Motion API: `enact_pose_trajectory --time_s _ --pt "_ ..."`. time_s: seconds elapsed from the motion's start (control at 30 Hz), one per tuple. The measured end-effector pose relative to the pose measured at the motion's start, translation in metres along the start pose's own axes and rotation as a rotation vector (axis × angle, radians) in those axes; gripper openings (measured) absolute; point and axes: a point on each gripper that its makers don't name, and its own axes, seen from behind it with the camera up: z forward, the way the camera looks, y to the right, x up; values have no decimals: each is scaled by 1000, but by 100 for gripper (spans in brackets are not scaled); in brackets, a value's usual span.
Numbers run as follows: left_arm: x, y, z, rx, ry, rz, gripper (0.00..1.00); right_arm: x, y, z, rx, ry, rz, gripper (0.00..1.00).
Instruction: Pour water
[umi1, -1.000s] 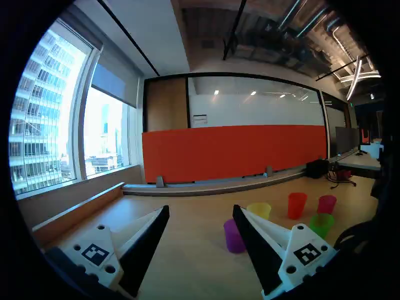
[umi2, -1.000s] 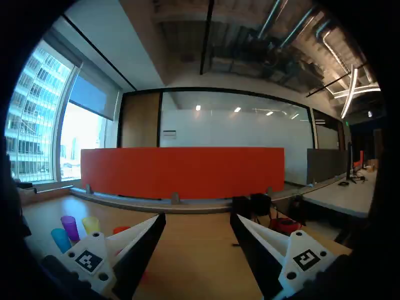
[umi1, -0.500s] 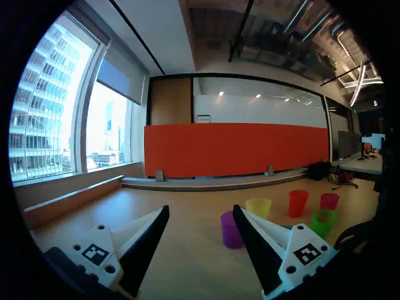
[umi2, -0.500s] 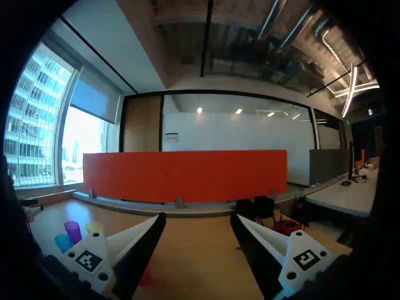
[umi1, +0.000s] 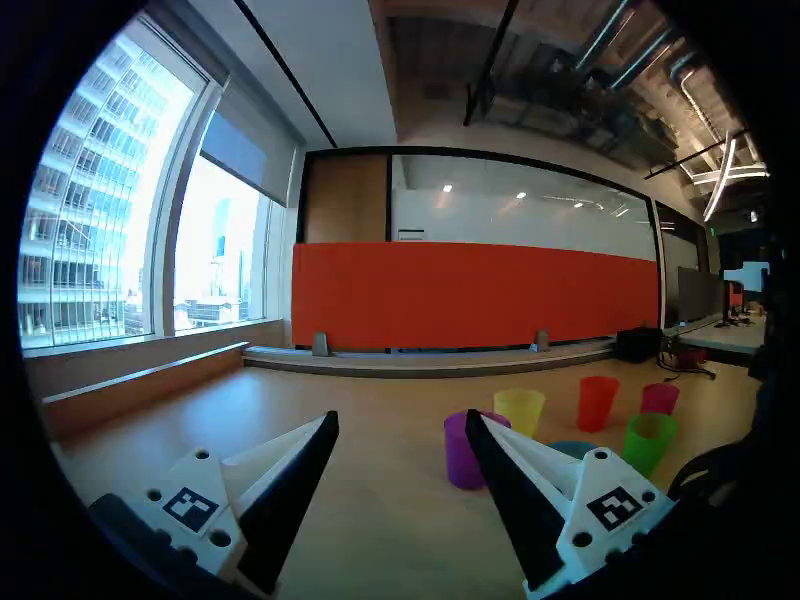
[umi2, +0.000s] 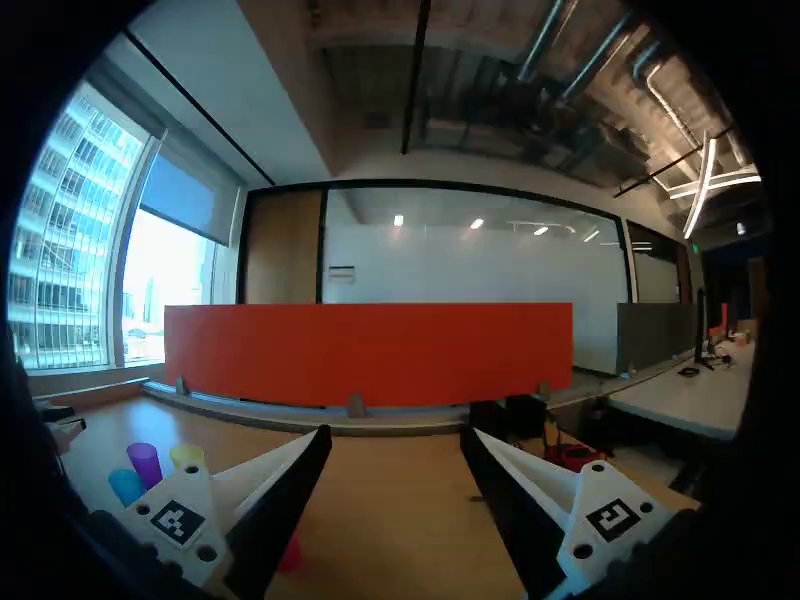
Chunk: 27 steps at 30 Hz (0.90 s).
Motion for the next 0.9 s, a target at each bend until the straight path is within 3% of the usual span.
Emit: enact_pose_trajectory --time_s 0.9 --pt "-10 7 0 -19 -24 15 94 4 1 2 0 4 -5 100"
